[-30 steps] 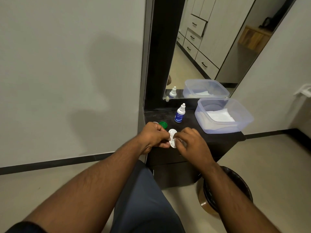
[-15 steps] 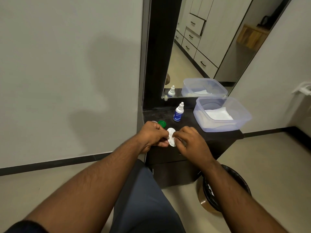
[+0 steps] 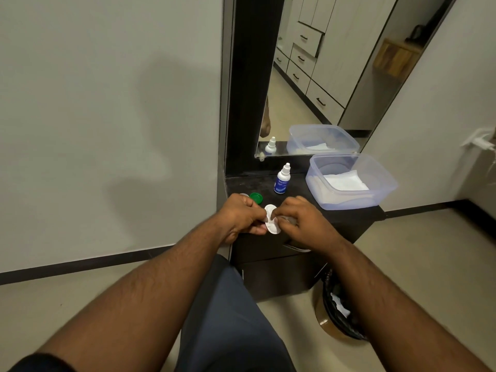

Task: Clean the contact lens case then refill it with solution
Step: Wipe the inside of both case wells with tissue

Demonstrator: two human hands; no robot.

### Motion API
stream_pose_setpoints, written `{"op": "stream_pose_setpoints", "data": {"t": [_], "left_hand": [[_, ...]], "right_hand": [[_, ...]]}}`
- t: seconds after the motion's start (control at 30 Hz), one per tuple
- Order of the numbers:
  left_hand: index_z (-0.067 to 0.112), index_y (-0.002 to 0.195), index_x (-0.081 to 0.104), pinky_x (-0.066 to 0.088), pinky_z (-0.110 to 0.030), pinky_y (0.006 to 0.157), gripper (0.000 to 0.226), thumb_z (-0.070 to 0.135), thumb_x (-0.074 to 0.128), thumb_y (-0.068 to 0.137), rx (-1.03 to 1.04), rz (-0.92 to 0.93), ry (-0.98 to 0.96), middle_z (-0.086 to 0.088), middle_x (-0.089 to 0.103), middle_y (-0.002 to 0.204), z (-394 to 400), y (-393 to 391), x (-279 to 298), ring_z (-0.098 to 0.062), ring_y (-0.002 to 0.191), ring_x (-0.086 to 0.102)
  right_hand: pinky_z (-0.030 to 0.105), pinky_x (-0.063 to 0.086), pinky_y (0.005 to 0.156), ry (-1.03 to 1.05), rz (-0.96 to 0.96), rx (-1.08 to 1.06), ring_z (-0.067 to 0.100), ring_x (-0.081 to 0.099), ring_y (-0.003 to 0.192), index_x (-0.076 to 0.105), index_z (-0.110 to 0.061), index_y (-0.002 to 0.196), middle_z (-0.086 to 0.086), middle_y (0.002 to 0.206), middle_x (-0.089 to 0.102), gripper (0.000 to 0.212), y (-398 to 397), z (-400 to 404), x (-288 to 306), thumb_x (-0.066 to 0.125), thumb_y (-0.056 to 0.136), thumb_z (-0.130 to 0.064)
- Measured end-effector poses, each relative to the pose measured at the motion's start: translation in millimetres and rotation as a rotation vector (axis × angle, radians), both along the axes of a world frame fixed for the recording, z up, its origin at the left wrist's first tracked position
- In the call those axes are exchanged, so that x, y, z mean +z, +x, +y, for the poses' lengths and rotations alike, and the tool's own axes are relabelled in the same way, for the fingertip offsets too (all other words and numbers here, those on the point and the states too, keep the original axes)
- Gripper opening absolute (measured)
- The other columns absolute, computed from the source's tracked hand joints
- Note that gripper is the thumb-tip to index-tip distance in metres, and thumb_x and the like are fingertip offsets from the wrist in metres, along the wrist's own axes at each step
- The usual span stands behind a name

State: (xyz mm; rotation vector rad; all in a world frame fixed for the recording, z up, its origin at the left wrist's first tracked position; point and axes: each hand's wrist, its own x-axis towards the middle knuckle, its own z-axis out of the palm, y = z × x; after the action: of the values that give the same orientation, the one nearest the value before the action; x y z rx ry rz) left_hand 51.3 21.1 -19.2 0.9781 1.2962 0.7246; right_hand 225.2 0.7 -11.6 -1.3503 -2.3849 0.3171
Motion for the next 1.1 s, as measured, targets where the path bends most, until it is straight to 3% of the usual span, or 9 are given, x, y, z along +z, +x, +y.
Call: {"op": "stream_pose_setpoints", "data": {"t": [0.27, 0.67, 0.97, 1.1], "left_hand": [[-0.005, 0.089, 0.066, 0.062, -0.031, 0.063, 0.009, -0.005, 0.068, 0.08, -0.01, -0.003, -0.01, -0.019, 0.071, 0.079, 0.1, -0.9, 2.2, -0.022, 0.068, 0.07], [-0.002, 0.076, 0.066, 0.06, -0.027, 0.056, 0.007, -0.008, 0.067, 0.08, 0.014, 0.009, -0.002, -0.021, 0.07, 0.075, -0.3, 0.9, -0.7, -0.022, 0.062, 0.07], [-0.001, 0.078, 0.067, 0.059, -0.027, 0.055, 0.006, -0.007, 0.067, 0.08, 0.024, 0.032, -0.017, -0.021, 0.071, 0.078, 1.5, 2.1, -0.6, -0.02, 0.06, 0.07], [-0.005, 0.086, 0.067, 0.06, -0.028, 0.056, 0.006, -0.007, 0.067, 0.08, 0.035, 0.043, -0.03, -0.021, 0.071, 0.081, 1.4, 3.5, 1.0, -0.02, 0.06, 0.07]], "right_hand": [[0.023, 0.041, 0.075, -0.033, 0.038, 0.0, 0.011, 0.05, 0.09, 0.071, -0.015, 0.101, 0.0, 0.093, 0.062, 0.017, -0.1, -3.4, 0.8, 0.06, 0.088, -0.017], [0.024, 0.039, 0.076, 0.034, 0.01, -0.023, 0.013, 0.05, 0.088, 0.071, -0.013, 0.102, 0.002, 0.091, 0.062, 0.018, 9.9, -5.9, -5.0, 0.063, 0.087, -0.019], [0.027, 0.042, 0.073, 0.068, 0.1, -0.08, 0.016, 0.053, 0.084, 0.071, -0.014, 0.096, 0.002, 0.088, 0.062, 0.015, 8.7, -14.1, -14.6, 0.061, 0.086, -0.017], [0.021, 0.038, 0.07, 0.096, 0.155, -0.141, 0.014, 0.052, 0.081, 0.072, -0.013, 0.091, 0.001, 0.084, 0.061, 0.016, 7.9, -18.2, -17.7, 0.059, 0.083, -0.018]]}}
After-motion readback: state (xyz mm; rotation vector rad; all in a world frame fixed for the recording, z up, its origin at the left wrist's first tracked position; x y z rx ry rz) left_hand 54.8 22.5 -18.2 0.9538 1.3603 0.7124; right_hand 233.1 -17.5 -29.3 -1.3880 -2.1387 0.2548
